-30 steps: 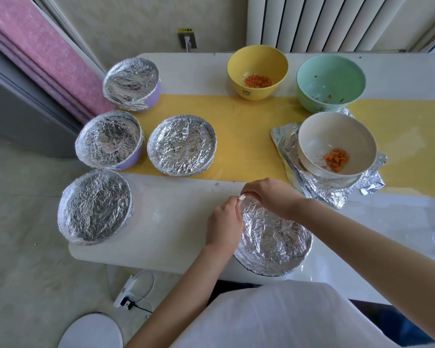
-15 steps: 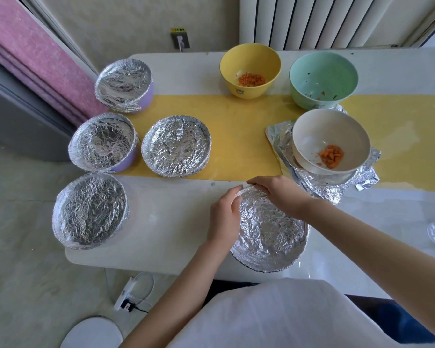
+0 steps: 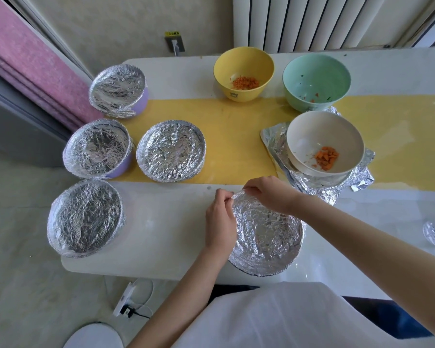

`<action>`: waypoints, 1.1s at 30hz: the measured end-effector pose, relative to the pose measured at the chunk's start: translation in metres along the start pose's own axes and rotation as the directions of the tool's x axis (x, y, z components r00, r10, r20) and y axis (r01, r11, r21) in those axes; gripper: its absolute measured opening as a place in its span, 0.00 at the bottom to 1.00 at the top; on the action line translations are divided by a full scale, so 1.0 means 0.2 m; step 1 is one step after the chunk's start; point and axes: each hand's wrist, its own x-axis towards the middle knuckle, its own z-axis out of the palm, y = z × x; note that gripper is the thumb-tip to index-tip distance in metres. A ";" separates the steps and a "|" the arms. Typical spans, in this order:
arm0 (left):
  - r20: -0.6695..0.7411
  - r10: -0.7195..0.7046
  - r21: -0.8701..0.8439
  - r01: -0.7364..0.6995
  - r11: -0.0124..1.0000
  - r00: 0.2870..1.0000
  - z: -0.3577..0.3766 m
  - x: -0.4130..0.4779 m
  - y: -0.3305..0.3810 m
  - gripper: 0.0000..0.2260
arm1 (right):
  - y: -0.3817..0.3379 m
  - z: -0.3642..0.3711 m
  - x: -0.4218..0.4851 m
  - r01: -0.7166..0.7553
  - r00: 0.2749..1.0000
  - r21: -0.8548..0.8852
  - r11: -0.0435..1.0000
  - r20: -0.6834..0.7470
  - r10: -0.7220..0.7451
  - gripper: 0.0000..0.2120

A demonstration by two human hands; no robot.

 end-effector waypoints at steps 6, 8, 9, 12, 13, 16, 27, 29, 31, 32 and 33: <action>-0.038 0.042 0.034 -0.040 0.999 0.998 0.01 0.01 -0.01 0.04 | -0.03 0.01 0.02 -0.027 0.999 0.055 0.998 0.030 0.025 0.13; -0.035 0.044 0.032 -0.043 0.999 0.998 0.01 0.01 -0.01 0.04 | -0.04 0.01 0.01 0.001 1.000 0.050 0.999 -0.004 -0.001 0.12; -0.039 0.046 0.032 -0.045 0.998 0.998 0.01 0.01 -0.01 0.04 | -0.04 0.01 0.01 0.027 0.999 0.034 0.999 -0.027 -0.027 0.12; -0.051 0.051 0.033 -0.049 0.998 0.997 0.01 0.01 0.00 0.04 | -0.04 0.02 0.00 0.139 0.986 -0.111 0.984 -0.076 -0.148 0.12; -0.055 0.055 0.029 -0.053 0.998 0.997 0.02 0.01 0.00 0.04 | -0.04 0.02 0.00 0.173 0.979 -0.164 0.971 -0.084 -0.188 0.13; -0.058 0.053 0.019 -0.052 0.998 0.997 0.02 0.00 0.01 0.08 | -0.04 0.02 0.00 0.235 0.960 -0.248 0.940 -0.094 -0.264 0.13; -0.090 0.044 0.034 -0.041 0.999 0.995 0.03 0.00 -0.01 0.03 | -0.05 0.01 -0.02 0.136 0.986 -0.133 0.982 -0.081 -0.148 0.12; -0.091 0.046 0.030 -0.043 0.999 0.995 0.03 0.00 -0.01 0.03 | -0.06 0.00 -0.02 0.169 0.980 -0.194 0.966 -0.071 -0.186 0.12; -0.090 0.043 0.030 -0.041 0.999 0.995 0.03 0.01 -0.01 0.03 | -0.06 0.00 -0.01 0.210 0.970 -0.309 0.928 -0.050 -0.236 0.12; -0.089 0.038 0.030 -0.036 0.999 0.995 0.03 0.01 -0.02 0.03 | -0.06 0.00 -0.01 0.225 0.965 -0.372 0.901 -0.042 -0.258 0.12; -0.087 0.033 0.028 -0.030 0.999 0.996 0.03 0.01 -0.02 0.03 | -0.06 0.01 -0.01 0.236 0.960 -0.420 0.876 -0.040 -0.278 0.11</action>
